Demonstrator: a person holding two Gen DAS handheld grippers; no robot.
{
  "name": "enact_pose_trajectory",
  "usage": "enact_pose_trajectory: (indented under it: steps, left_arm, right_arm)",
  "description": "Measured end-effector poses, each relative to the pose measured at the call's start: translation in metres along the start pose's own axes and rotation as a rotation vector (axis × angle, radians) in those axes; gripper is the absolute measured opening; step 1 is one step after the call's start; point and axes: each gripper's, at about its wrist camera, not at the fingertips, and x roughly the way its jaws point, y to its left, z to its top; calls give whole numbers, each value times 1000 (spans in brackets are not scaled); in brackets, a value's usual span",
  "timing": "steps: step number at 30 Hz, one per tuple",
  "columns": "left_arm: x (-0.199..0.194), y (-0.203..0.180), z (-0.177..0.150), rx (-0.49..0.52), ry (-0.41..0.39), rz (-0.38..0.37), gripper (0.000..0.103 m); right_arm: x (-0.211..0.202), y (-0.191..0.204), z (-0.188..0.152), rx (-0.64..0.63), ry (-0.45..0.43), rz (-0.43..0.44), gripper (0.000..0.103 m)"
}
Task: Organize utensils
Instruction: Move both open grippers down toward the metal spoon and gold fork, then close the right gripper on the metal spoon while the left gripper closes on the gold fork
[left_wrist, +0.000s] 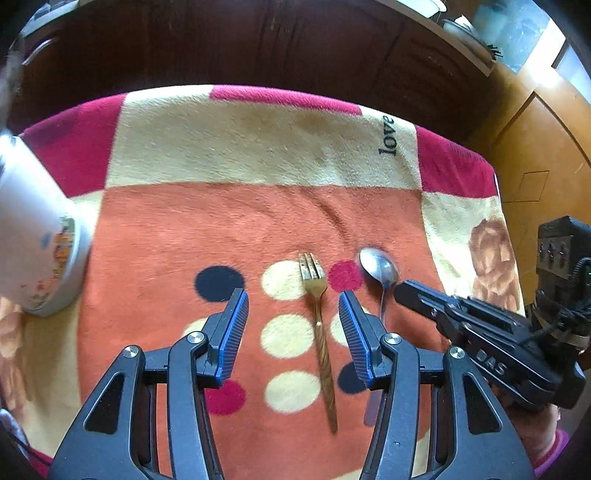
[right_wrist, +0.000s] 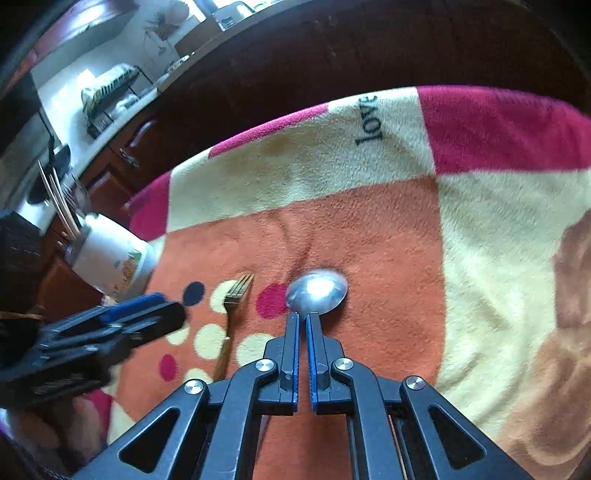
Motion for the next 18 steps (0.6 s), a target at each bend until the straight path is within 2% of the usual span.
enact_pose_trajectory:
  steps: [5, 10, 16, 18]
  left_arm:
    - [19, -1, 5, -14, 25, -20, 50]
    - [35, 0, 7, -34, 53, -54, 50]
    - [39, 1, 14, -60, 35, -79, 50]
    - [41, 2, 16, -65, 36, -94, 50]
  right_arm:
    - [0, -13, -4, 51, 18, 29, 8]
    - [9, -35, -5, 166, -5, 141, 11]
    - [17, -60, 0, 334, -48, 287, 15]
    - [16, -65, 0, 373, -61, 329, 19]
